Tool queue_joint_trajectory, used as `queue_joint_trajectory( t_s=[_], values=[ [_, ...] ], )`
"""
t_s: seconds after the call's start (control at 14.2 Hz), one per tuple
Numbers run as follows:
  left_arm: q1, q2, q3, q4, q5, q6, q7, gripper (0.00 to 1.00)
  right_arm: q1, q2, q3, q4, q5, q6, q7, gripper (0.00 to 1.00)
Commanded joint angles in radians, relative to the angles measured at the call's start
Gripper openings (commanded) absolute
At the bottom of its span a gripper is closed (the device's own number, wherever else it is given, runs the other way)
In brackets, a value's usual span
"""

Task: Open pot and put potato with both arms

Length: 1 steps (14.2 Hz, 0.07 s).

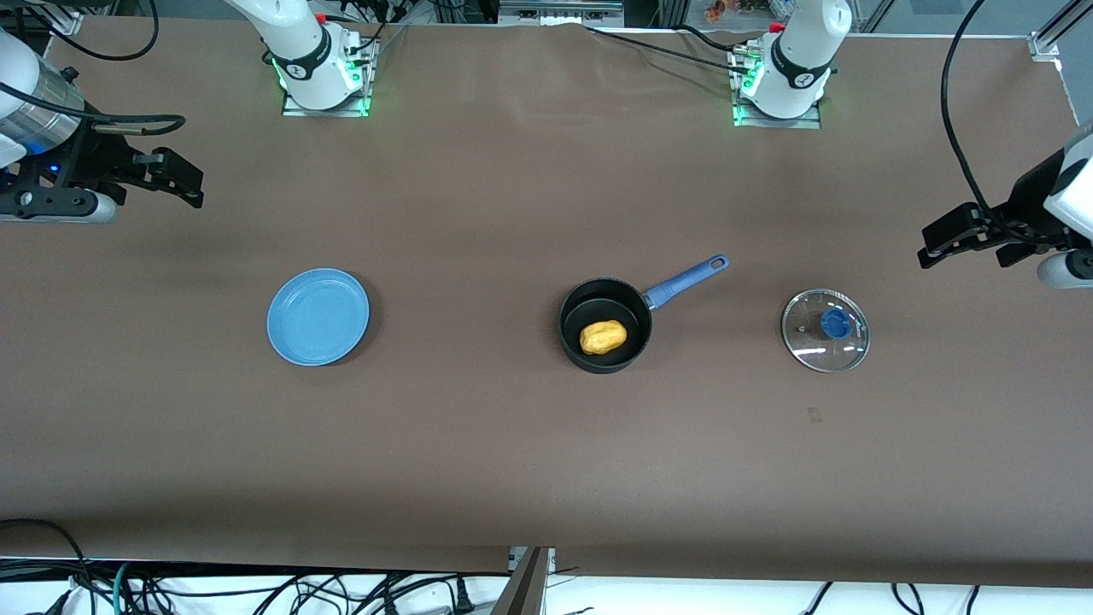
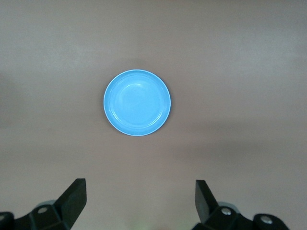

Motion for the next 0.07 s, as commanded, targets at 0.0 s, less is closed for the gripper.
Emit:
queue_joint_trajectory(
  t_s=[0.0],
  values=[
    [0.013, -0.015, -0.008, -0.007, -0.004, 0.007, 0.016, 1.0, 0.002, 0.005, -0.001, 0.014, -0.007, -0.001, -0.003, 1.0]
  ],
)
